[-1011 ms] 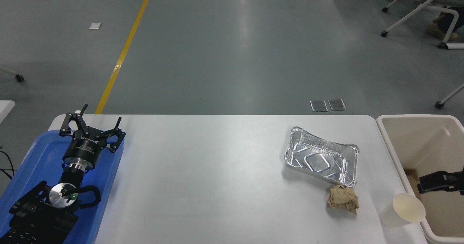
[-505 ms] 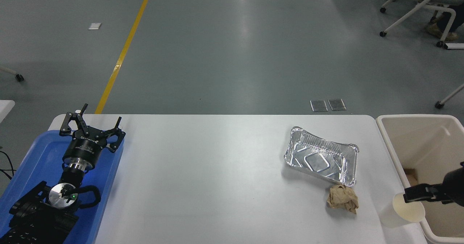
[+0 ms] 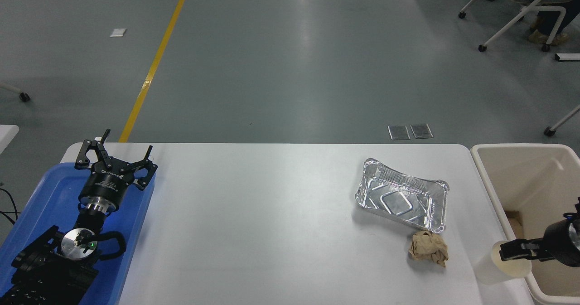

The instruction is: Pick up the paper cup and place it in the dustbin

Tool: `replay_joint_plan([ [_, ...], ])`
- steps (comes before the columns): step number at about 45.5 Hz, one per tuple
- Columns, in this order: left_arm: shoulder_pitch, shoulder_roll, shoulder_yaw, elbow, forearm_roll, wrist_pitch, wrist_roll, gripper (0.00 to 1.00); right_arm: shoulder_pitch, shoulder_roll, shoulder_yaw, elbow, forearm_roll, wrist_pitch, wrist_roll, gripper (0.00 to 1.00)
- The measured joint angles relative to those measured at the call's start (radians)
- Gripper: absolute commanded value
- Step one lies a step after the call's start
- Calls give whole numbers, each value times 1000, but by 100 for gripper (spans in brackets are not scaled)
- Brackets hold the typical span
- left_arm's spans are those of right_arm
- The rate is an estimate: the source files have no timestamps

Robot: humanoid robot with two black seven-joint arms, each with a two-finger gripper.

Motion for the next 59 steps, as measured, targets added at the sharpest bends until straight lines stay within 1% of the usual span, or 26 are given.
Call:
replay_joint_plan([
  [27, -1, -1, 1, 0, 0, 0, 0, 99, -8, -2, 17, 2, 28, -10, 6, 0],
  [37, -1, -1, 2, 0, 0, 0, 0, 99, 37, -28, 15, 35, 35, -11, 12, 0],
  [43, -1, -1, 3, 0, 0, 0, 0, 99, 124, -56, -22, 91, 47, -7, 13, 0],
  [50, -1, -1, 3, 0, 0, 0, 2, 99, 300, -73, -129, 182, 59, 1, 15, 0],
  [55, -1, -1, 4, 0, 0, 0, 2, 99, 458, -65, -224, 257, 70, 11, 18, 0],
  [59, -2, -1, 4, 0, 0, 0, 2, 99, 603, -39, -309, 320, 87, 23, 25, 0],
])
